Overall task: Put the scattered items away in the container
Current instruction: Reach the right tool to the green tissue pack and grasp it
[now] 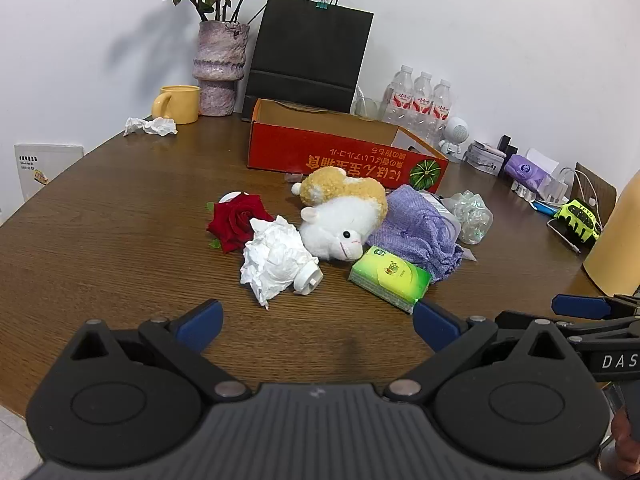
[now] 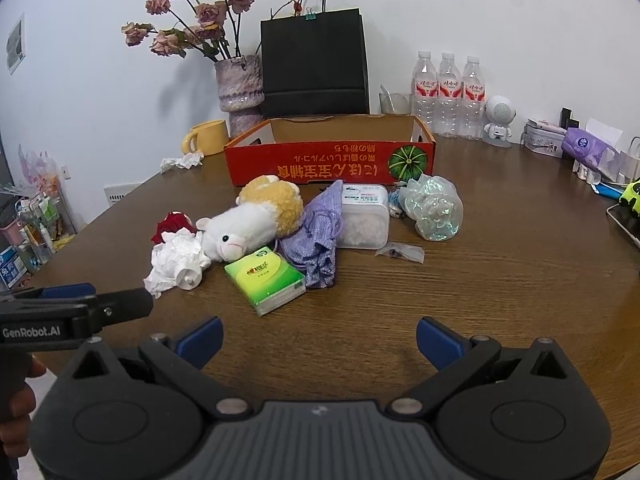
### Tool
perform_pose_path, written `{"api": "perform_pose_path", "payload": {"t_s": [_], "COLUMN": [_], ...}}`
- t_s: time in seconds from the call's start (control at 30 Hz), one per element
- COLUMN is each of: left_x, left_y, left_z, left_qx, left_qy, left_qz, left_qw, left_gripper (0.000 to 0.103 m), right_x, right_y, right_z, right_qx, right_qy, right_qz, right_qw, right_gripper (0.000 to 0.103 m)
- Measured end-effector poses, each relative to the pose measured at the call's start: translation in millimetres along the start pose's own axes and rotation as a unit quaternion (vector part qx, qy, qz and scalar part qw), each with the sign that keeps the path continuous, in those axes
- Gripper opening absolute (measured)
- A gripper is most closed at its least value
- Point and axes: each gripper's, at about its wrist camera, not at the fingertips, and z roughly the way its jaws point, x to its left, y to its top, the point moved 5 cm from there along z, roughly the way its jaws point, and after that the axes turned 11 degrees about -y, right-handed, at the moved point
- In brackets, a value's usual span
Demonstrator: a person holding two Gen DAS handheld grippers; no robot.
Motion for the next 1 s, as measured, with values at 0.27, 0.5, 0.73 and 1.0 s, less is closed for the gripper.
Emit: {"api": "perform_pose_path", "payload": {"t_s": [0.27,0.5,0.73,1.0], "left_x": [1,1,5,21], "left_y": [-1,-4,-5,14], "left_z": [0,1,4,19], "left_qx": [0.003,0.007,0.011,0.004], "left_qy": [0.000,0.000,0.002,0.007], "left_qz": [-0.001,-0.003,-0.009,-0.023], "left_qw": [1.0000,1.0000,0.9999,0.9997], "left_gripper": [0.103,0.103,0.103,0.103], "right_x": [0,2,10,35], "right_y": [0,-2,-1,14], "right_z": [1,4,10,30], "right_qx": [0.003,0.008,0.008,-0.020], "right_qy": [0.000,0.000,0.012,0.048], "right_qz": [-0.002,-0.008,-0.022,-0.073], "right_qw": [1.000,1.000,1.000,0.996], "right_gripper": [0.103,0.103,0.103,0.095]}}
